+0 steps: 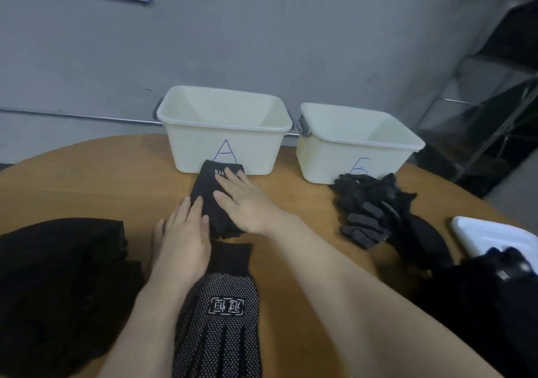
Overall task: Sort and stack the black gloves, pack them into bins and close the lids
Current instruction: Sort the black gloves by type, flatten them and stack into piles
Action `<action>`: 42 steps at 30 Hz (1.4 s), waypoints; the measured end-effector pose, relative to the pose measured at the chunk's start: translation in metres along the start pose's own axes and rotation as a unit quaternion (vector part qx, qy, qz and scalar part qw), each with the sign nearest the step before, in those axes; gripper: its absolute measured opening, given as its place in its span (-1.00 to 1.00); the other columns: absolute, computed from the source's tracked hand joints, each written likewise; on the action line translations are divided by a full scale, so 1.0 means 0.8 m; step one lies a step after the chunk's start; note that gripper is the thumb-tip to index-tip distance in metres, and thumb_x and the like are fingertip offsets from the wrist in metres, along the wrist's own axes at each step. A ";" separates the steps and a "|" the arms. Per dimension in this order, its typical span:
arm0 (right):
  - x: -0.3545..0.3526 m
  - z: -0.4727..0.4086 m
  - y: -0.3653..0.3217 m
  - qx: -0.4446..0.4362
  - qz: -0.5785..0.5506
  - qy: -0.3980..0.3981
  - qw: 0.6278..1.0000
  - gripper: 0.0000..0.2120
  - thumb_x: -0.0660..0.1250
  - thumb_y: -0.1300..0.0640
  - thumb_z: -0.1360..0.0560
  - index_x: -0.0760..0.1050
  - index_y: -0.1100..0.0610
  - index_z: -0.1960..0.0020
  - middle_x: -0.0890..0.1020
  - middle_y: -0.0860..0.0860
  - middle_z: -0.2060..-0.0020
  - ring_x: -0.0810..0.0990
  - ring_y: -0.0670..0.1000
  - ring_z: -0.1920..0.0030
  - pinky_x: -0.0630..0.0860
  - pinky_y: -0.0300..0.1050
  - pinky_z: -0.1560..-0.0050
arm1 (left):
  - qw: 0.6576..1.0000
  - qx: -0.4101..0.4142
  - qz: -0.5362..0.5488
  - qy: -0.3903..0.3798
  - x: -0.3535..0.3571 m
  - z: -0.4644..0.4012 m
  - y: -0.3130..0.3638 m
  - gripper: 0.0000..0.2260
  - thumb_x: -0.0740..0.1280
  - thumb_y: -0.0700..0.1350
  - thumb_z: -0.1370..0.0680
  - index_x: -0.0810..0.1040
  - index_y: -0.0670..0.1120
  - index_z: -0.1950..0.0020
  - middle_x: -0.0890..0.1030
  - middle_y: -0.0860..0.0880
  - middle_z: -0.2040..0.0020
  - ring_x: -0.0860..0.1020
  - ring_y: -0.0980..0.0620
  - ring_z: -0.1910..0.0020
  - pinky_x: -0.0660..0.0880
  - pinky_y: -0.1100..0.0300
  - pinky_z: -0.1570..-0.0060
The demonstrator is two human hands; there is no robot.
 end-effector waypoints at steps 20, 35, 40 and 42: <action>-0.064 0.298 0.215 0.308 -0.094 0.333 0.886 -0.39 0.39 0.09 -0.59 0.23 0.23 -0.54 0.34 0.15 -0.41 0.27 0.18 -0.46 0.25 0.00 -0.46 | 0.968 0.228 -0.063 -0.087 0.041 0.171 0.112 -0.31 -0.15 0.32 -0.62 0.40 0.00 -0.56 0.30 0.04 -0.57 0.18 0.02 -0.57 0.18 0.00 -0.54; -0.087 0.269 0.196 0.239 -0.102 0.413 0.873 -0.84 0.34 0.12 -0.63 0.59 0.13 -0.17 0.49 0.00 -0.04 0.56 0.07 0.00 0.51 -0.01 0.01 | 0.977 0.191 -0.078 -0.062 0.040 0.151 0.132 -0.35 -0.06 0.30 -0.63 0.47 -0.05 -0.49 0.49 0.01 -0.43 0.38 -0.05 -0.46 0.33 -0.08 -0.46; -0.087 0.263 0.153 0.162 -0.205 0.432 0.863 -0.94 0.38 0.11 -0.59 0.62 0.07 0.02 0.58 -0.02 0.11 0.57 -0.03 0.13 0.49 -0.10 0.03 | 0.976 0.212 0.022 -0.035 0.029 0.157 0.154 -0.48 0.12 0.20 -0.65 0.44 -0.06 -0.50 0.49 0.02 -0.42 0.36 0.02 -0.45 0.25 0.06 -0.44; -0.084 0.267 0.139 0.150 -0.259 0.411 0.861 -0.89 0.38 0.08 -0.59 0.61 0.05 0.10 0.65 -0.03 0.20 0.61 -0.03 0.16 0.51 -0.09 0.06 | 0.974 0.209 0.072 -0.040 0.024 0.159 0.162 -0.50 0.25 0.13 -0.66 0.35 -0.03 -0.57 0.41 0.06 -0.48 0.28 0.09 -0.50 0.20 0.12 -0.47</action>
Point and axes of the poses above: each hand's wrist, its own z-axis away from the middle knuckle, its own x-axis out of the palm, y = z × x, the point moved 10 cm from there along -z, towards the middle knuckle
